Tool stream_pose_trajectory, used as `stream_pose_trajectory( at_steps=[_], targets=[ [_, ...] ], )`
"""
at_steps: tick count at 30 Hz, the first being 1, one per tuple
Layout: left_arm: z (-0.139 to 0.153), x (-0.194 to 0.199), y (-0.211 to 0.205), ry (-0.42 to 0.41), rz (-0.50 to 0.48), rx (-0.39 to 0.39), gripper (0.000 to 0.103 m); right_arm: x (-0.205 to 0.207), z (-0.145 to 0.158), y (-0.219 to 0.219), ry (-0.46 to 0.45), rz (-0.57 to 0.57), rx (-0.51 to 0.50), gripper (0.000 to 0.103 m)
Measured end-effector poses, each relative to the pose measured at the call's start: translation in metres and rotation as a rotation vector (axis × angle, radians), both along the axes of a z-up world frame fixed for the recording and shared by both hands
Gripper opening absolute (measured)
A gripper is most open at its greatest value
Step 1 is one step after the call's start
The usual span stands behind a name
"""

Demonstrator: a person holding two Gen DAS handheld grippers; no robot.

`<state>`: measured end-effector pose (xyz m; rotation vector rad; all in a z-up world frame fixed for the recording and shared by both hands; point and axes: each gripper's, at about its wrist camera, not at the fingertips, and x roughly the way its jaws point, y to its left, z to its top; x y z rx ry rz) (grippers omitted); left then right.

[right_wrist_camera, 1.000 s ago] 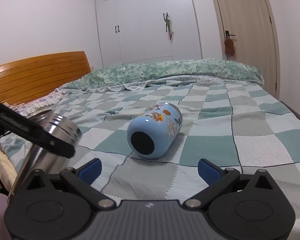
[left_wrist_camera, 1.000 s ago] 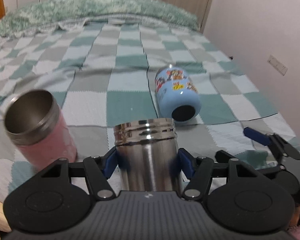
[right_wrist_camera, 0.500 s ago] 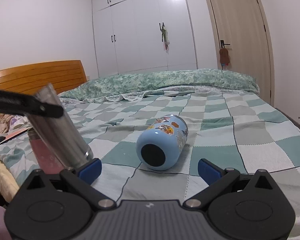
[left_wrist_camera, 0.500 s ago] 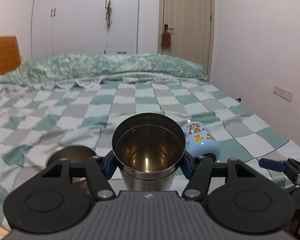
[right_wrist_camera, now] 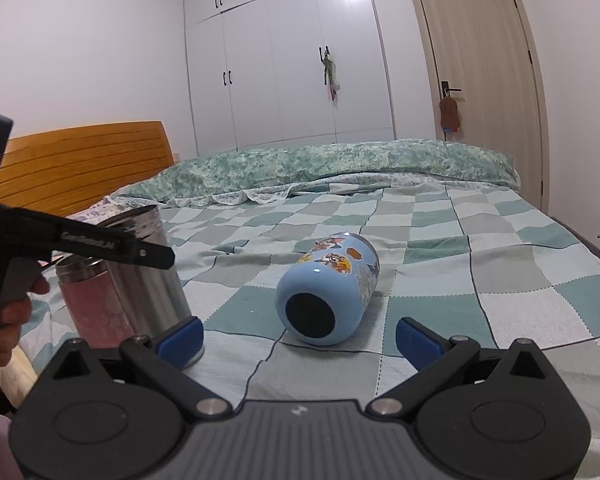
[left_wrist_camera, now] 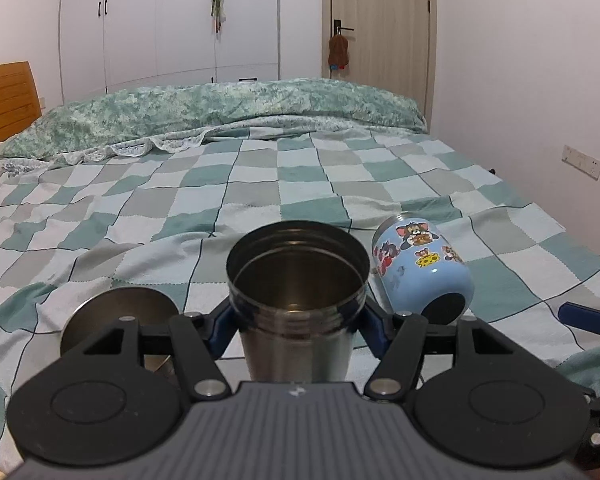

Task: Flip cup upright
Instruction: 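Rotate the thermos opening-up with the left gripper and lower it beside the pink cup, then open the left gripper and pull it back from the standing thermos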

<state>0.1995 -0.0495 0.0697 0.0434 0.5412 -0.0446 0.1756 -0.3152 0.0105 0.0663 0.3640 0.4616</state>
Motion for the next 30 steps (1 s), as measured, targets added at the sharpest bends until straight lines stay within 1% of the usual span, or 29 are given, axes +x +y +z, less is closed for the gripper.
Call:
stream_pose_trajectory(
  at_steps=[1,2,3,7,9,10,13,16,19,22,27,30],
  targets=[
    [0.001,-0.001,0.000,-0.010,-0.002,0.001,0.082,0.000,0.000,0.000,-0.001,0.000,-0.001,0.103],
    [0.002,-0.005,0.000,-0.029,-0.006,0.002,0.096,0.000,0.000,0.000,-0.001,0.000,-0.001,0.103],
    [0.004,-0.008,0.000,-0.048,-0.007,0.002,0.103,-0.001,0.000,0.000,-0.002,-0.001,-0.003,0.103],
    [0.012,-0.031,0.003,-0.132,-0.020,-0.019,0.103,-0.004,0.002,0.000,-0.014,-0.005,-0.007,0.103],
    [0.016,-0.047,0.004,-0.192,-0.027,-0.037,0.103,-0.008,0.003,0.000,-0.031,-0.005,-0.008,0.103],
    [0.016,-0.058,0.006,-0.236,-0.030,-0.045,0.103,-0.010,0.004,0.000,-0.043,-0.006,-0.009,0.103],
    [0.014,-0.087,0.006,-0.349,-0.018,-0.035,0.103,-0.021,0.006,0.001,-0.095,-0.013,-0.017,0.103],
    [0.005,-0.111,0.003,-0.416,0.006,-0.018,0.103,-0.034,0.007,0.002,-0.142,-0.019,-0.031,0.103],
    [-0.010,-0.131,0.002,-0.453,0.027,-0.010,0.103,-0.049,0.011,0.003,-0.181,-0.029,-0.030,0.103],
    [-0.021,-0.147,0.002,-0.471,0.044,0.004,0.103,-0.065,0.013,0.004,-0.215,-0.043,-0.019,0.103],
    [-0.021,-0.169,0.012,-0.504,0.073,-0.015,0.103,-0.093,0.010,0.006,-0.247,-0.100,-0.007,0.103],
    [-0.023,-0.181,0.015,-0.526,0.096,-0.009,0.103,-0.106,0.009,0.004,-0.271,-0.129,0.002,0.103]
  ],
)
